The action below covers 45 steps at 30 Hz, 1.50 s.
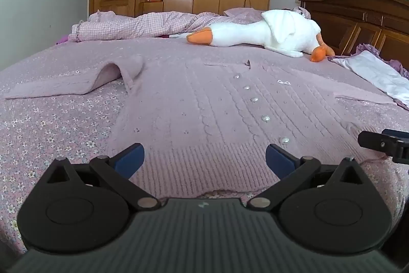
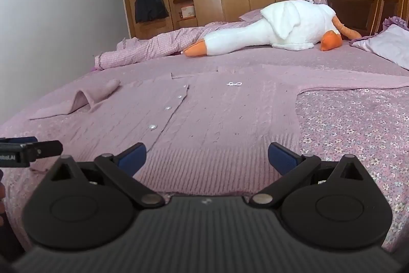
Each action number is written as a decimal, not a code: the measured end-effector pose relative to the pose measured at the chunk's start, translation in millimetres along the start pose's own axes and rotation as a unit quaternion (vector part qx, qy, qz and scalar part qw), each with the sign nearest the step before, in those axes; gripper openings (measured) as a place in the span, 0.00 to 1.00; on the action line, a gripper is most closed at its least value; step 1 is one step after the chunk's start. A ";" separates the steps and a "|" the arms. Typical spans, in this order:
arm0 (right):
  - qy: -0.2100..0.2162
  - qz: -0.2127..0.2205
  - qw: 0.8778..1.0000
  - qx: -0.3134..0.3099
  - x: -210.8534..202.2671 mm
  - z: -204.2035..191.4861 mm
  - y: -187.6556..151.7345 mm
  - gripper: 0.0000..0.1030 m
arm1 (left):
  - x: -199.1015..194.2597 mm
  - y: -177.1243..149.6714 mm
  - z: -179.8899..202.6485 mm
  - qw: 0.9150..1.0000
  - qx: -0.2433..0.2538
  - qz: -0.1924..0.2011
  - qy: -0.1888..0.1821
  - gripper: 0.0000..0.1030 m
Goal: Fold small clothes
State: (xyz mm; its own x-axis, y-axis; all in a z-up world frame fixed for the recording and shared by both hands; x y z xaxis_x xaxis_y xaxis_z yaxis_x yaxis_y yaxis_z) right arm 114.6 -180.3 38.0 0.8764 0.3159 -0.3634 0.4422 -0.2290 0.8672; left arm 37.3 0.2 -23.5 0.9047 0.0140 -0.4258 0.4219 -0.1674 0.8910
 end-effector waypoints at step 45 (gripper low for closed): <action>0.010 -0.025 1.000 0.003 -1.5 8.1 4.0 1.00 | 8.9 -2.6 -7.4 1.000 -0.002 -0.023 -0.013 1.00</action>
State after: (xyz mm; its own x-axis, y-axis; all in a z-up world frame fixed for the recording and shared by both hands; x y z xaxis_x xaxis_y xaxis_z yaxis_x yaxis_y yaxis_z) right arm 116.6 -189.1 39.2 0.8495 0.3450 -0.3991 0.4862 -0.2183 0.8461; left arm 44.7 8.0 -28.4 0.8827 -0.0047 -0.4700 0.4630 -0.1631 0.8712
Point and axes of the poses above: each gripper's, at about its wrist camera, not at the fingertips, and x roughly the way its jaws point, z to its right, y to its top, the point moved 5 cm from there along x, roughly the way its jaws point, and after that the axes turned 13 degrees about x, right-handed, at the moved point
